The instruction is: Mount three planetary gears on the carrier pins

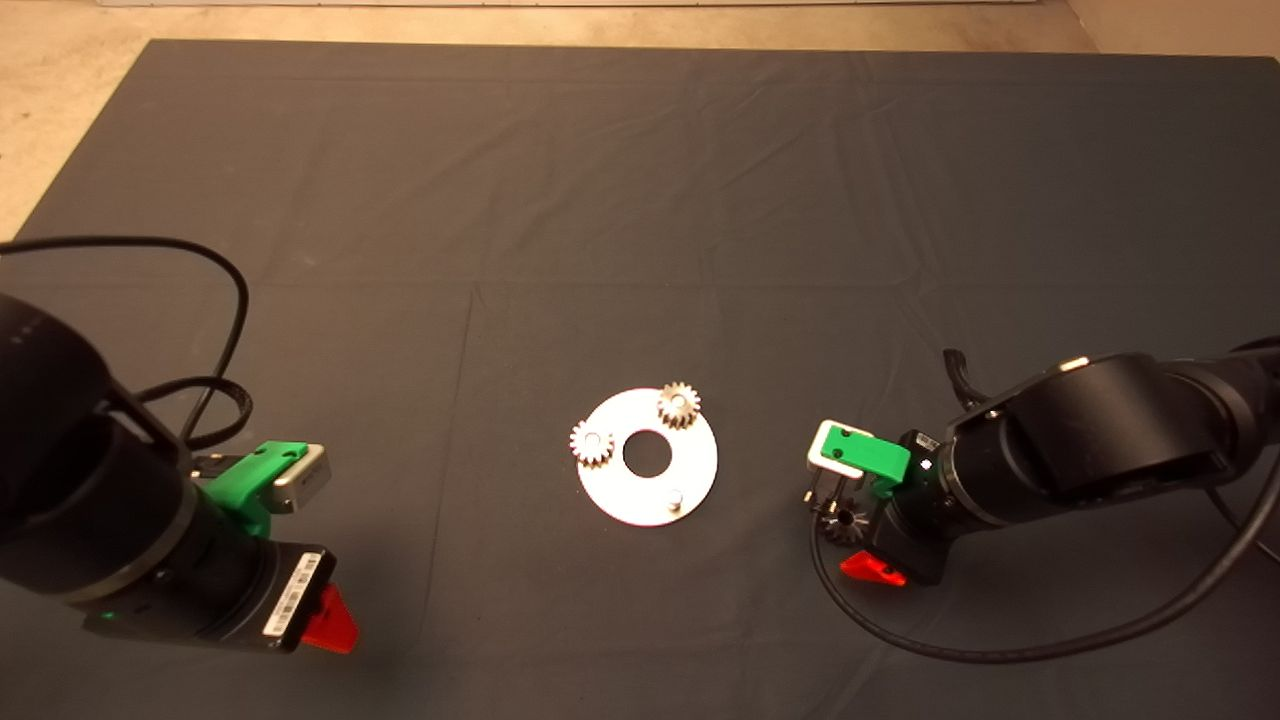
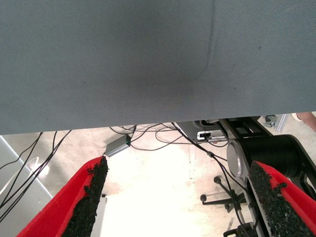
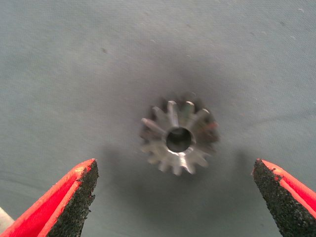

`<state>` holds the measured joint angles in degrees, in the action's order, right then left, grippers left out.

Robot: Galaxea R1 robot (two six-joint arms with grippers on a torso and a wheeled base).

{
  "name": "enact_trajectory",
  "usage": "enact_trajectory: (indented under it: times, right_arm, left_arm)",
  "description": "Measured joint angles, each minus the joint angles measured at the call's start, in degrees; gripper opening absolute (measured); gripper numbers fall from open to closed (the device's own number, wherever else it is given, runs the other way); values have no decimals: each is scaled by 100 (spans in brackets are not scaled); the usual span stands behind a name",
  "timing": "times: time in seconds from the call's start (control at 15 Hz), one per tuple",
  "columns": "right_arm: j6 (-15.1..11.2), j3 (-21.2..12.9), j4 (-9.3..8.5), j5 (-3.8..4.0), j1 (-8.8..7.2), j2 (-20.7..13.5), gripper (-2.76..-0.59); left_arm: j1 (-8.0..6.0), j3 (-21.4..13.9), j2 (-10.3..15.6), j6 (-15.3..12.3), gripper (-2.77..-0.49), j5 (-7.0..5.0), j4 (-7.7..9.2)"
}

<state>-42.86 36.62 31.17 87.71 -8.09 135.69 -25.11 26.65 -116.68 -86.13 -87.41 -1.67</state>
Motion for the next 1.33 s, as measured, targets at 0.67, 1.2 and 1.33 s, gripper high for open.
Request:
enact_trajectory:
  times: [0.67,1.2,1.33]
  right_arm:
    - [41,0,41,-1,200,-46,-102]
    - [41,0,50,-1,240,-39,-126]
    - [41,0,52,-1,240,-39,-126]
  left_arm:
    - [0,-2,2,0,-122,0,0]
    - [0,-6,2,2,-122,0,0]
    - [0,-9,2,2,-122,0,5]
